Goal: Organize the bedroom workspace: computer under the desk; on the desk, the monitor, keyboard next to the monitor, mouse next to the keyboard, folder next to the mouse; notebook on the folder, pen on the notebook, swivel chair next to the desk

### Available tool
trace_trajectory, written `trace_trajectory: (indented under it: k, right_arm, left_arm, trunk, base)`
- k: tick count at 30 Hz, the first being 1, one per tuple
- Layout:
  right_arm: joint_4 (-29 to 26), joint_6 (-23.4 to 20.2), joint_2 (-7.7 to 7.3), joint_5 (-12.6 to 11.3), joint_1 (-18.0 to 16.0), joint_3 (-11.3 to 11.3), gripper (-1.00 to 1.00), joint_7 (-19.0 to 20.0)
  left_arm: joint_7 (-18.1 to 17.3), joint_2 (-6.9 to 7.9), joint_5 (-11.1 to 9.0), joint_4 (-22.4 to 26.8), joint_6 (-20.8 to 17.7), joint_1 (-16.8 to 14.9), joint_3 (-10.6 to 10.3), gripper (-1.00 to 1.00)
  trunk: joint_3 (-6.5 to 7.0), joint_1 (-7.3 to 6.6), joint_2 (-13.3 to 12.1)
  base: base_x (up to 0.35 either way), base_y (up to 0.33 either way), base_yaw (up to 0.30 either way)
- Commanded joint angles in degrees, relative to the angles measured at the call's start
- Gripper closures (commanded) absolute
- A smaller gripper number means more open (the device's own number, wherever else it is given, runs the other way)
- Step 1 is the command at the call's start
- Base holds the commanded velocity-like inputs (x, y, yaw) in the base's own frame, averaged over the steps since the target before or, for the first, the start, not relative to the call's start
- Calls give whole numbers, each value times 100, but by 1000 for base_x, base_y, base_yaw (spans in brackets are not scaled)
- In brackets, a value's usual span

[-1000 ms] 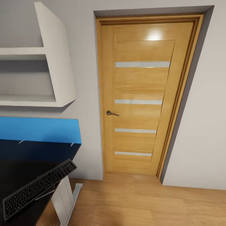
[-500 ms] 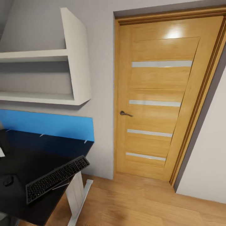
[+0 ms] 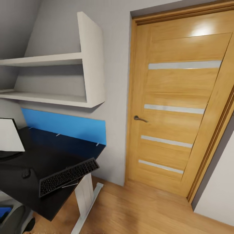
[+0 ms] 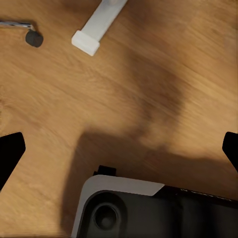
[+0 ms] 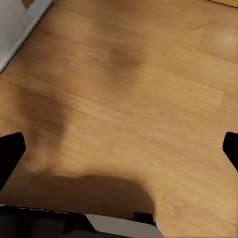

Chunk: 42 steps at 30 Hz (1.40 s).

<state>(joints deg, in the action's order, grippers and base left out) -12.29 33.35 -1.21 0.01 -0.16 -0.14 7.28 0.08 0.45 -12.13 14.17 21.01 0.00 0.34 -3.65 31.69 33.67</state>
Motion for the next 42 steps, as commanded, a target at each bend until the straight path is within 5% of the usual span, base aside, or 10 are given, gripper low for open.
trace_trajectory:
  k: [1, 42]
  right_arm:
    - [-1, 13, -2, 1, -2, -3, -100, 19]
    - [-1, 5, -11, 8, -2, -4, -100, 19]
  left_arm:
    - [1, -1, -18, 6, 8, 0, 2, -100]
    - [1, 7, -18, 6, 8, 0, 2, -100]
  trunk:
    - [-9, 2, 8]
    - [-9, 2, 8]
  base:
    - [0, -58, 291]
    - [0, -4, 291]
